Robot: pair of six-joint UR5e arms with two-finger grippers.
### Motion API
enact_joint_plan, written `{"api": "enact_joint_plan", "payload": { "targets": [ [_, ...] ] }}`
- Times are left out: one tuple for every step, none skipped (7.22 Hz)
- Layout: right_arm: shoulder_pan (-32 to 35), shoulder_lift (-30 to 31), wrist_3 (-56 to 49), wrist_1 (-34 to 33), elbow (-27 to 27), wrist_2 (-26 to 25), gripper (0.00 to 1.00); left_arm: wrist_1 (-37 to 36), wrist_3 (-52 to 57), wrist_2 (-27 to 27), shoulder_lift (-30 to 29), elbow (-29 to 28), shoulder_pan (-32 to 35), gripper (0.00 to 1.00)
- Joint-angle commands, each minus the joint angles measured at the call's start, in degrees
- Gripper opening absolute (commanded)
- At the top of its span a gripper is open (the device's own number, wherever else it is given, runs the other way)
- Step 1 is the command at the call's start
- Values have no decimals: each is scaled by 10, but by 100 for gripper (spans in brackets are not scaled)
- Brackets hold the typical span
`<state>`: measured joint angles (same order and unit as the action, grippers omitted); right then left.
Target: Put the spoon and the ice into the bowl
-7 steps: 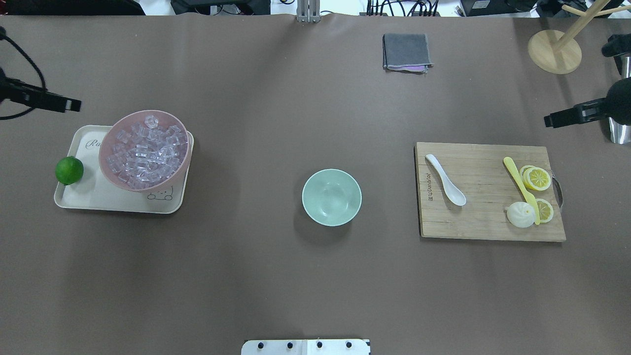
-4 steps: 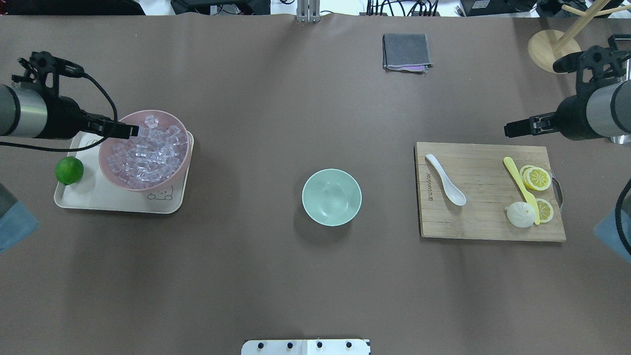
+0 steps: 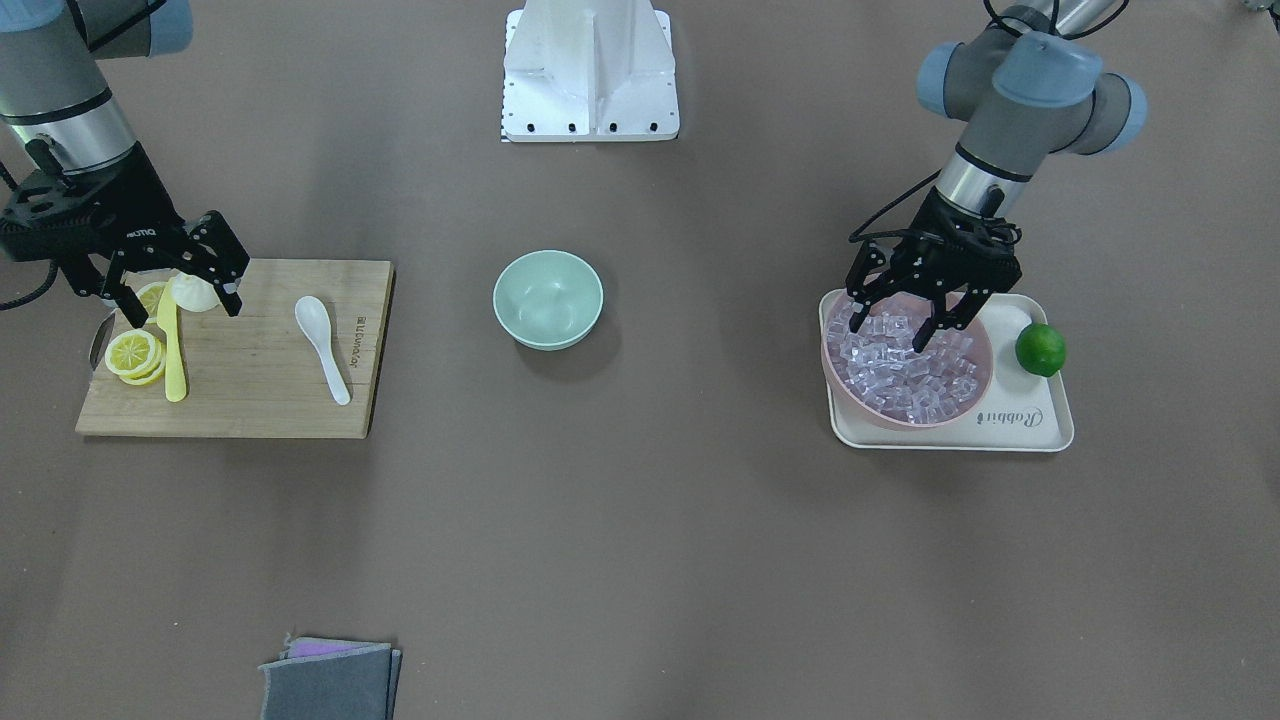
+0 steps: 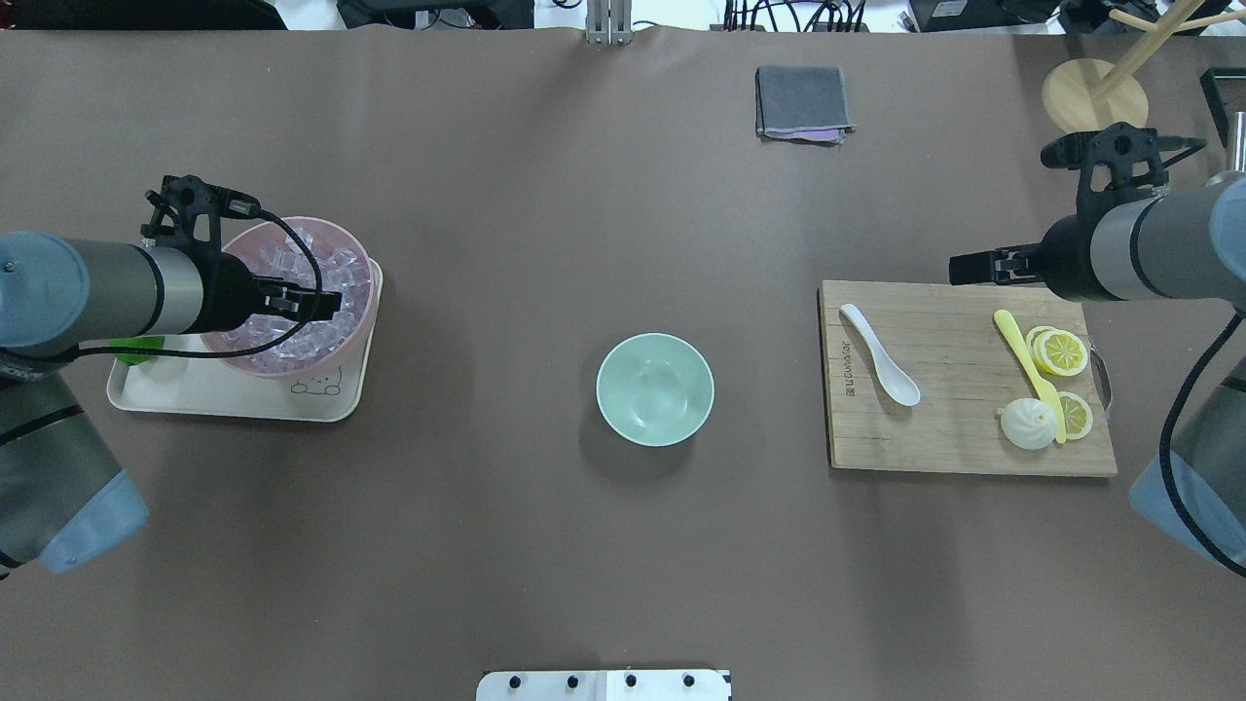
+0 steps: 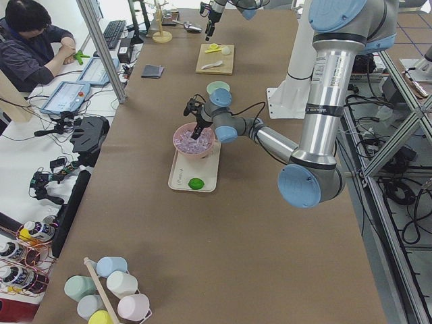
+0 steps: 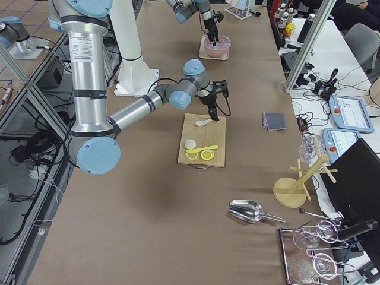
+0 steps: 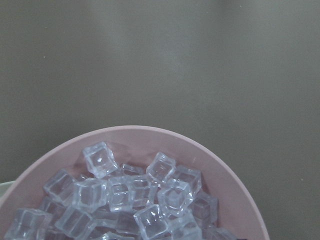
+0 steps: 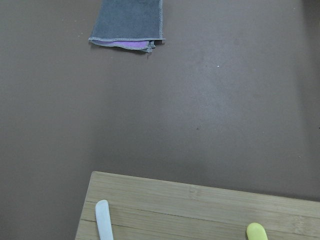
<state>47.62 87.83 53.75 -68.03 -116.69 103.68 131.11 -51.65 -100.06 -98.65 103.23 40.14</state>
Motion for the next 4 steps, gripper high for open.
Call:
{"api": "enact_joint_plan", "payload": {
  "targets": [
    [-2, 0, 1, 0, 0, -1, 100, -13, -1, 28, -8, -5, -18, 66],
    [-2, 0, 1, 0, 0, -1, 100, -15, -1, 28, -8, -7, -18, 61],
    [-2, 0, 1, 0, 0, -1, 100, -15, -1, 36, -7, -8, -18, 58],
    [-2, 0, 1, 0, 0, -1, 100, -16, -1, 40, -8, -11, -18, 54]
  ]
}}
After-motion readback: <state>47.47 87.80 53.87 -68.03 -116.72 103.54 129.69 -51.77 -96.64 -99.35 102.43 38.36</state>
